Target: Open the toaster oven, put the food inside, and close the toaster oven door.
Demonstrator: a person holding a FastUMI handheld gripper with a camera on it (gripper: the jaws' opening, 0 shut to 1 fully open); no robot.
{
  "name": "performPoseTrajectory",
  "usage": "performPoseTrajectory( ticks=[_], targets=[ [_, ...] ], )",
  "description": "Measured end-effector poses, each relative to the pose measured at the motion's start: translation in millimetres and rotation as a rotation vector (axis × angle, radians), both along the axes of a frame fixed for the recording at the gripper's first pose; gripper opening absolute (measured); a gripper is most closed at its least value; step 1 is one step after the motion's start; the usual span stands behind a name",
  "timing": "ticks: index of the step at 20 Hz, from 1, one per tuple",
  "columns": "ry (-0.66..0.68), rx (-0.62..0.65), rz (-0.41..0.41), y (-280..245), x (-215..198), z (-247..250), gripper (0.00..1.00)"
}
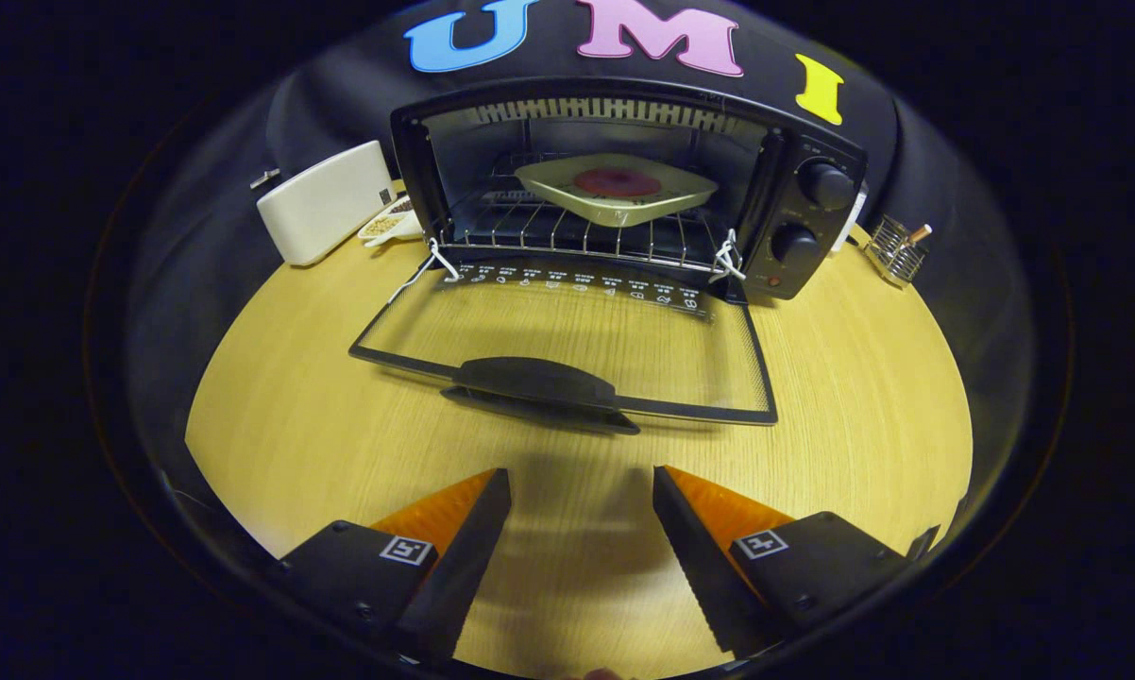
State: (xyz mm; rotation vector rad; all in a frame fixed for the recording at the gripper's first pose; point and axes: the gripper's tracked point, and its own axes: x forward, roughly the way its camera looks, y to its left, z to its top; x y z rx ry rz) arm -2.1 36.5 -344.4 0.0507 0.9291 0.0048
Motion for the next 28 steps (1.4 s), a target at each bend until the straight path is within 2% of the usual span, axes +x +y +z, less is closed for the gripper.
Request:
performPoseTrajectory(
  ticks=[7,13,18,24,28],
  targets=[
    [-0.028,0.004,-0.026,4.0,33.2,-3.3,1.00],
    [-0.072,-0.008,-0.006,4.9,33.9,11.5,1.00],
    [-0.224,0.007,0.046,1.5,31.1,66.6,1.00],
    [-0.376,0.023,0.014,-11.8,66.9,141.2,1.00],
    [-0.475,0.039,-0.002,-25.0,76.6,193.4,1.00]
  ],
)
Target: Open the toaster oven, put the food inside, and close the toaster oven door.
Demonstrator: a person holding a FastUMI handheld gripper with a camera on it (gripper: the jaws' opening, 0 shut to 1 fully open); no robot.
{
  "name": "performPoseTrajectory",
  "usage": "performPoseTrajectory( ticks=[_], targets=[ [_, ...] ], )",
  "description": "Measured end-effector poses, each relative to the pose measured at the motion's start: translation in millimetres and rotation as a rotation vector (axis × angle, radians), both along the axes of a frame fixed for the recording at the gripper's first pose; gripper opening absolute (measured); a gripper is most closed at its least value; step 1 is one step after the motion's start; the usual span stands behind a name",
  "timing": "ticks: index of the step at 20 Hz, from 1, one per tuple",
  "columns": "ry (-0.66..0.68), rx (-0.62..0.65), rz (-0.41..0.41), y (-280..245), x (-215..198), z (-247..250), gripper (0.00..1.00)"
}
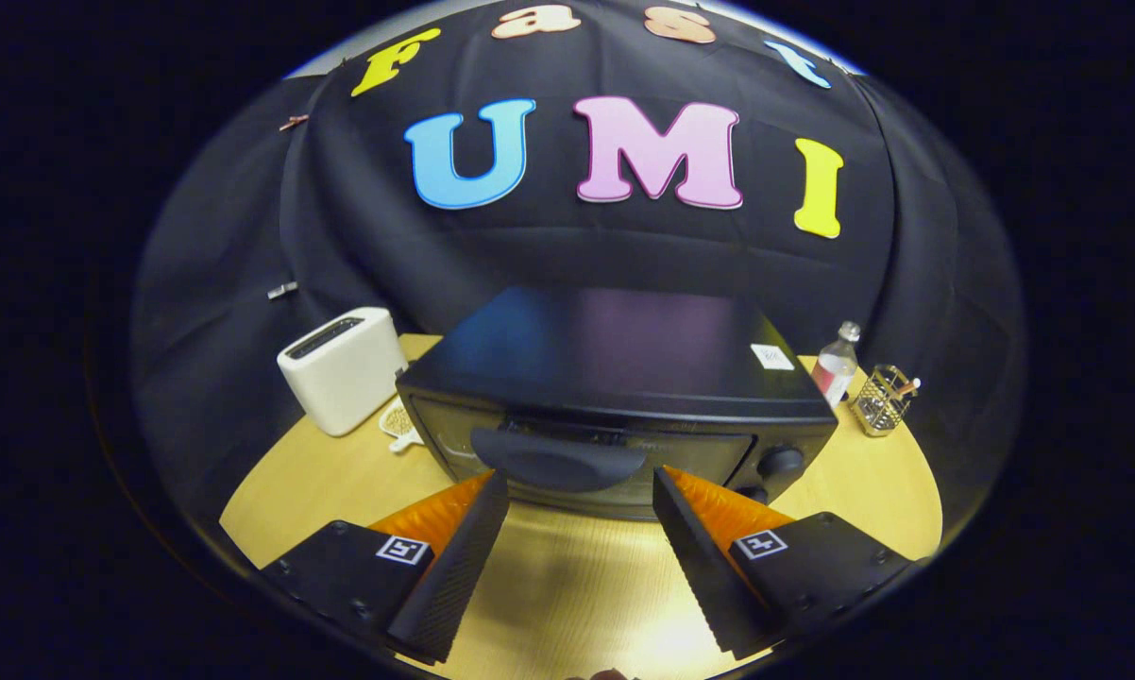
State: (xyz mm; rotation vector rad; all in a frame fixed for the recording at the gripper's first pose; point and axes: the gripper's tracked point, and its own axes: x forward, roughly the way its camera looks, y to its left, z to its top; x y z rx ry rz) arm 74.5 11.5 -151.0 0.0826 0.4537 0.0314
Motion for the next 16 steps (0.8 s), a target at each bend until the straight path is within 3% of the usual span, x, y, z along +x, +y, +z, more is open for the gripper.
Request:
performPoseTrajectory(
  ticks=[5,12,16],
  targets=[
    [-0.112,0.026,-0.035,-34.1,-22.1,50.0,1.00],
    [-0.272,-0.009,-0.163,-109.3,-53.5,132.4,1.00],
    [-0.307,0.029,-0.256,-138.7,-69.7,151.3,1.00]
  ],
)
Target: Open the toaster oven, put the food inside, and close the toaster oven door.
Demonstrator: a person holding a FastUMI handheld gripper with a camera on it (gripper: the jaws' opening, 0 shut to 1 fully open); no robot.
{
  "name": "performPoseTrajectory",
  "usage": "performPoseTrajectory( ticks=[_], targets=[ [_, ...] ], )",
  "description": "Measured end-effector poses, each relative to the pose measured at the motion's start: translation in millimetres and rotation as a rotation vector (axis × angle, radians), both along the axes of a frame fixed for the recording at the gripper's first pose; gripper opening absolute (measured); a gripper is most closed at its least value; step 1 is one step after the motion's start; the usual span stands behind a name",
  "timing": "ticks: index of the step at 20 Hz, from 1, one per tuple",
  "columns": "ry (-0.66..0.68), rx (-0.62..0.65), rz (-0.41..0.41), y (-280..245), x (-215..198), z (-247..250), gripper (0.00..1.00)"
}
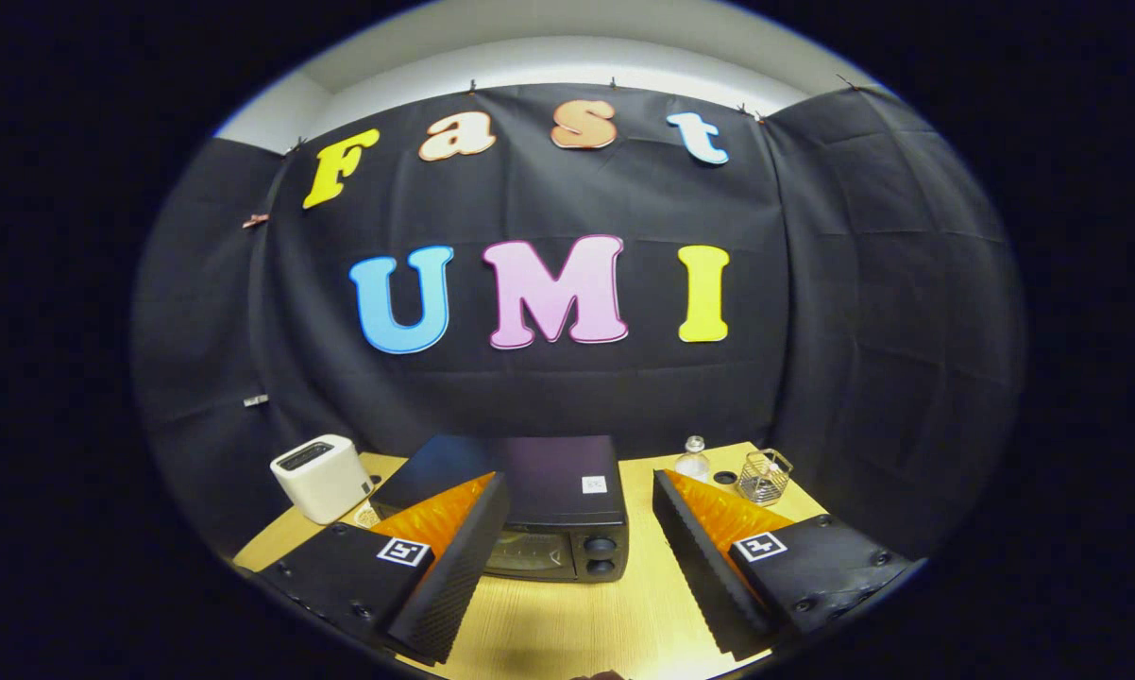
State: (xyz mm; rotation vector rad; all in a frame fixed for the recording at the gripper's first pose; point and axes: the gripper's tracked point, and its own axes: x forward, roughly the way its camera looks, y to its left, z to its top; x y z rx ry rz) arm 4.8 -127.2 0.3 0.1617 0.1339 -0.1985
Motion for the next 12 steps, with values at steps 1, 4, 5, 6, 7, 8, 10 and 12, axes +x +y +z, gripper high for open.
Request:
performPoseTrajectory(
  ticks=[1,4,5,6,7,8,10,12],
  targets=[
    [-0.005,0.004,-0.017,-5.9,-0.9,2.7,1.00],
    [0.005,0.008,-0.042,-12.1,-4.2,-1.3,1.00],
    [0.007,0.011,-0.044,-12.5,-5.8,-2.2,1.00],
    [0.008,0.013,-0.045,-11.8,-7.0,-2.7,1.00],
    [0.009,0.014,-0.044,-11.4,-7.9,-2.9,1.00],
    [0.010,0.014,-0.043,-10.1,-8.2,-3.7,1.00],
    [0.015,0.018,-0.037,-5.9,-7.2,-6.2,1.00],
    [0.013,0.028,-0.026,-1.6,-6.7,-6.6,1.00]
  ],
)
